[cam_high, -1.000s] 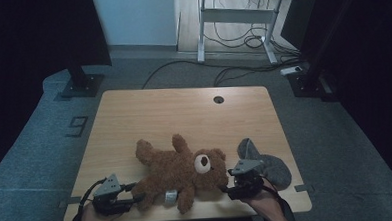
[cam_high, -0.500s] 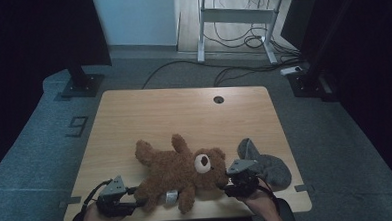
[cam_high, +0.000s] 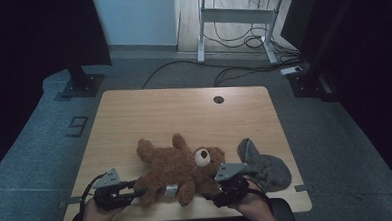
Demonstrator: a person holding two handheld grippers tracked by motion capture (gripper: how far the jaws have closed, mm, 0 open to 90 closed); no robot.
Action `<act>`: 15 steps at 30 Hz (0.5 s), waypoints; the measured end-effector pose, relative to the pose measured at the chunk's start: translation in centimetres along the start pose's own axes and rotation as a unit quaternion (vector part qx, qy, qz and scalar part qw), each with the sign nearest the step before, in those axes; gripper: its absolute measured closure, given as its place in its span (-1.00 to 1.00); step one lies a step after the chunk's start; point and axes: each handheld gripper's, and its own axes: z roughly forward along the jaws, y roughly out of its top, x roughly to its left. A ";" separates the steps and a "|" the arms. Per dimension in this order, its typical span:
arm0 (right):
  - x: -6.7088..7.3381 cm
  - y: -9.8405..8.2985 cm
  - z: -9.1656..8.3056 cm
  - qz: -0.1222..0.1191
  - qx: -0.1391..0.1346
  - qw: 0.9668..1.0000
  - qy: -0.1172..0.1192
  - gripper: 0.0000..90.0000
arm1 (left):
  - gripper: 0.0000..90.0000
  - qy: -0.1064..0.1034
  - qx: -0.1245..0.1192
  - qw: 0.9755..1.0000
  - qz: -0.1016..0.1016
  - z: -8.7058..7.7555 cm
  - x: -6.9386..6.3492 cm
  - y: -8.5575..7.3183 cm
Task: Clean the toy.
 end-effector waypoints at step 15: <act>2.1 2.1 5.2 -0.060 0.000 0.998 0.034 -0.48 | 0.33 -0.012 -0.018 1.000 -0.015 -0.1 0.4 0.5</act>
